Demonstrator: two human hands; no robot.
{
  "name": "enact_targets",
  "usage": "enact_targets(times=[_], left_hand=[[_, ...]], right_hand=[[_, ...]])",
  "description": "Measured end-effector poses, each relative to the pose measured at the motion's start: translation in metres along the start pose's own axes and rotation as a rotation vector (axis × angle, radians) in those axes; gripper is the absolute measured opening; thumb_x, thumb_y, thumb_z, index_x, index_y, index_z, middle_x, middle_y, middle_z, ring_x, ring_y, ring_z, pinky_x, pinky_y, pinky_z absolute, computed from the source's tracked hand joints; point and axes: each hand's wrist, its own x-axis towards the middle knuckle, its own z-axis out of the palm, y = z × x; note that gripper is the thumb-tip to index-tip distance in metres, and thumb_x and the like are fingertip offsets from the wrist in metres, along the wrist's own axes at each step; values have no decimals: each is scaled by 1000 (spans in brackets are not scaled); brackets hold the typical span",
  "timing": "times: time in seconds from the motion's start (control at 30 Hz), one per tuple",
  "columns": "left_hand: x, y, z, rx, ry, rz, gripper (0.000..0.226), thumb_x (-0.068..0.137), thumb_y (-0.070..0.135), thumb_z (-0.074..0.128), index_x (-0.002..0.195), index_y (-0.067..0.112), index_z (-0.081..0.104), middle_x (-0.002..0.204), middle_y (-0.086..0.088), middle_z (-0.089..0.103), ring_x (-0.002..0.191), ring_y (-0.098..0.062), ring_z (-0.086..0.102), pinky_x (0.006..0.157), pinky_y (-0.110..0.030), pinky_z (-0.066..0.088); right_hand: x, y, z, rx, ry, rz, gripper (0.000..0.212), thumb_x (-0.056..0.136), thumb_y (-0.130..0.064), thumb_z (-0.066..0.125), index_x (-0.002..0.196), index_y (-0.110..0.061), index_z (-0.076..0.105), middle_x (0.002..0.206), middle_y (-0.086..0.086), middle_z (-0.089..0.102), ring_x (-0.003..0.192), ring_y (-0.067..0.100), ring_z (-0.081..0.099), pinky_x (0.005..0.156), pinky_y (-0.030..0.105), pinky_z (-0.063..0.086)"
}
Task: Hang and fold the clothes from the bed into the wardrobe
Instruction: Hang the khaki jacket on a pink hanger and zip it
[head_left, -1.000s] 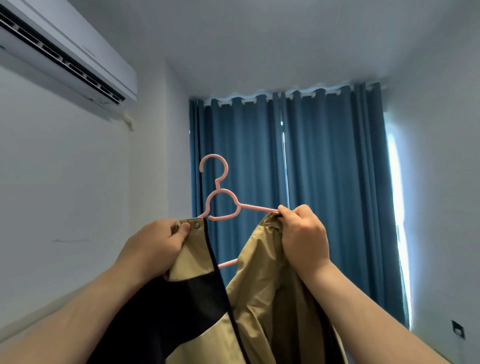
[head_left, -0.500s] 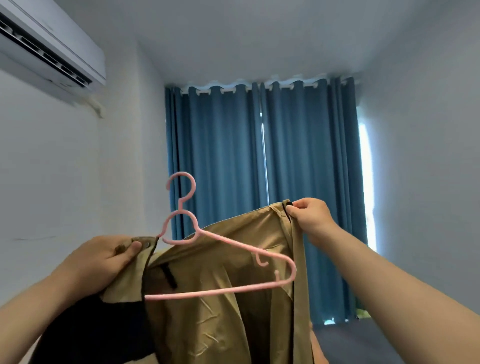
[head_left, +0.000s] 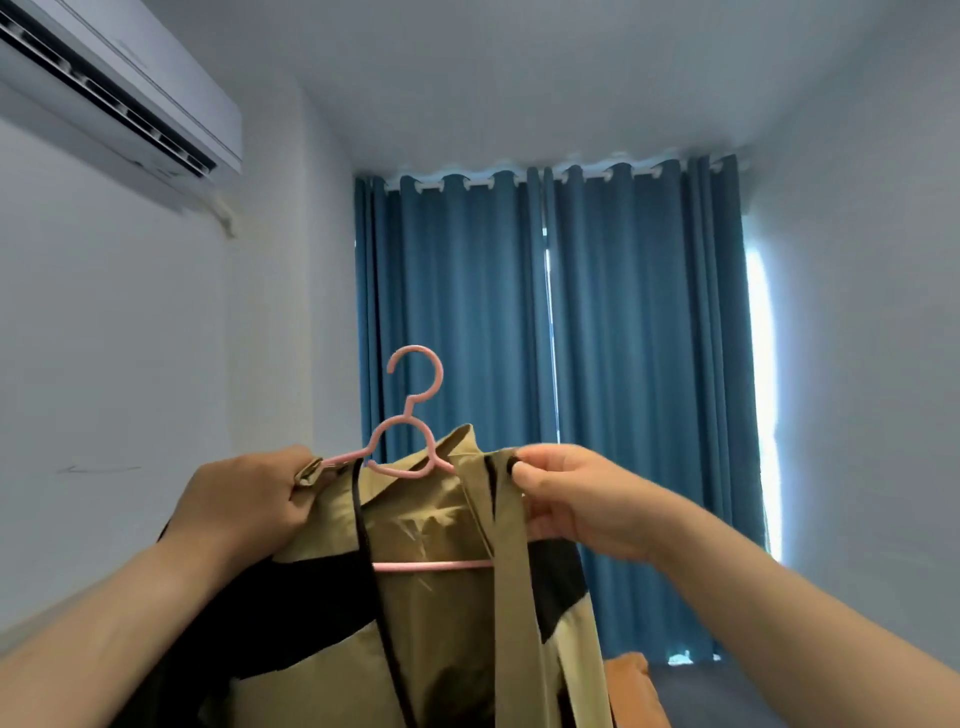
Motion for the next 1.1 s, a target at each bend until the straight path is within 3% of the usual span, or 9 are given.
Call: enact_targets(times=[0.17,0.27,0.43,0.5,0.67,0.77,0.9,1.0,1.1], left_hand=[[2,-4,-1,-20,97,62,29,84,36,60,61,35,42,57,6,61,54,-24,60,45,-19,22],[2,-12,3,-30,136,80,21,78,42,50,60,34,44,54,7,60,50,-24,59,45,-18,23],[-4,-24,20,43,145,228,30,82,46,39,59,28,48,49,6,55,41,-22,55,41,-18,22],[-5,-28,22,37,167,297,31,83,44,40,59,26,48,47,5,54,38,-22,53,41,-16,17],[-7,-22,34,69,97,458,18,72,33,42,59,21,47,48,0,53,37,-26,51,34,-22,29],[-3,-15,37,45,105,266,16,74,36,43,63,25,48,54,1,59,46,-27,59,40,-23,29],[-1,2,32,-49,128,166,26,81,45,40,66,26,50,58,5,61,52,-25,61,45,-22,27],[-3,9,28,-291,50,254,45,91,61,30,74,29,56,66,13,58,60,-12,56,50,-24,34],[0,1,23,-662,65,-5,38,92,55,38,76,27,56,75,11,57,71,-10,53,63,-28,38]], right_hand=[[10,23,-29,-1081,258,-152,22,94,-40,54,110,-31,66,107,-19,62,94,-6,55,89,19,44],[15,36,-29,-1170,166,17,38,97,-50,42,78,-21,55,76,-9,58,74,13,55,68,28,44],[14,35,-29,-1683,158,-52,59,90,-69,11,79,-20,43,69,-5,43,69,25,47,60,35,37],[16,34,-34,-1689,144,-52,66,81,-72,1,76,-22,44,67,-6,45,68,22,47,60,33,35],[22,28,-39,-1266,308,-51,48,100,-46,37,71,-11,53,67,1,57,67,18,54,63,33,42],[22,26,-25,-1135,344,-178,41,95,-46,46,68,-18,58,73,-3,58,70,10,55,67,31,43],[24,30,4,-1018,146,-96,34,81,-53,60,113,-45,54,107,-25,63,100,-6,56,87,21,46],[30,36,10,-943,253,-162,3,86,-45,62,88,-45,60,89,-25,67,86,-3,62,82,28,52],[29,39,3,-990,301,-173,9,91,-42,56,82,-42,59,81,-20,68,80,1,63,79,32,53]])
